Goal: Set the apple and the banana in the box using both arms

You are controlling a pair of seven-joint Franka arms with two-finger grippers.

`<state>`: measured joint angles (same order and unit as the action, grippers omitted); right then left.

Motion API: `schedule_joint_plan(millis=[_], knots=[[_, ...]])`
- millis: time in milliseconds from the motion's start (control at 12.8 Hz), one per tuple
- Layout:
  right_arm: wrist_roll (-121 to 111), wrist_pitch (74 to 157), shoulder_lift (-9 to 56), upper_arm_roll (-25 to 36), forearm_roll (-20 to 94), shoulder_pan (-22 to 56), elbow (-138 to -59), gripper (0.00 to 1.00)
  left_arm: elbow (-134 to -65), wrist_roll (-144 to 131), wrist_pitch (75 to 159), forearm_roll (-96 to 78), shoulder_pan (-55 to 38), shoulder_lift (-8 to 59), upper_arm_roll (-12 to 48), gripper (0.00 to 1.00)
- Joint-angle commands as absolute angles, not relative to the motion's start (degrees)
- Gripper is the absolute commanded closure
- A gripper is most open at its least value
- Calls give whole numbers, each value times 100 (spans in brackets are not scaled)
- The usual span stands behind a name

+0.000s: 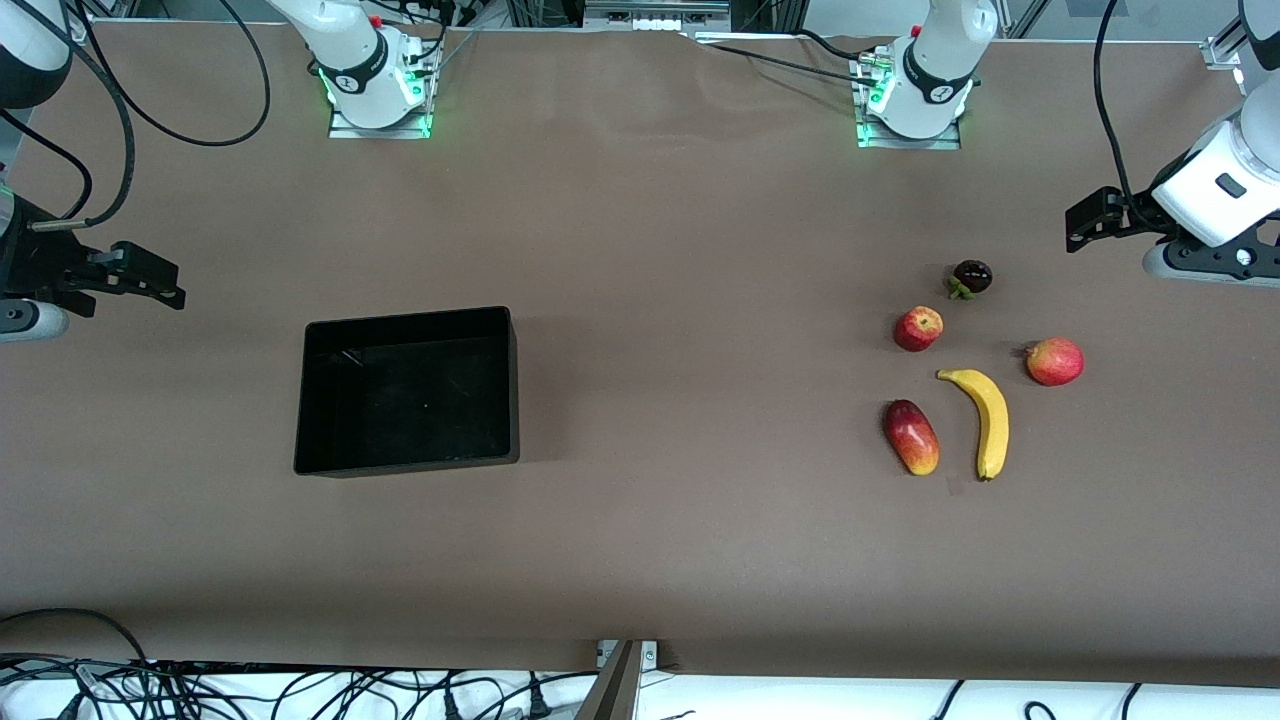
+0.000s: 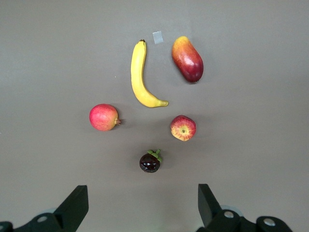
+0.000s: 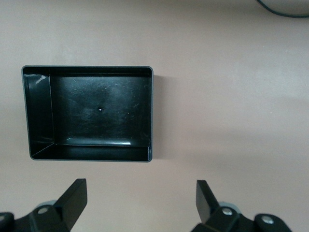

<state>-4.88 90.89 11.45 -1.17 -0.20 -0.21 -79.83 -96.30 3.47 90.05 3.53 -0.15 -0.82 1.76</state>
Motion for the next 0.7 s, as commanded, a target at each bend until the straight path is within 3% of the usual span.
schedule_joint_plan(millis=[0,626], knots=[[-563,8886,1064,-141,35,-35,-7919,0,-9492,439,8886,176,0,-35,167,0],[-958,8859,1142,-167,18,-35,-7963,0,-9492,431,8886,176,0,-35,167,0]])
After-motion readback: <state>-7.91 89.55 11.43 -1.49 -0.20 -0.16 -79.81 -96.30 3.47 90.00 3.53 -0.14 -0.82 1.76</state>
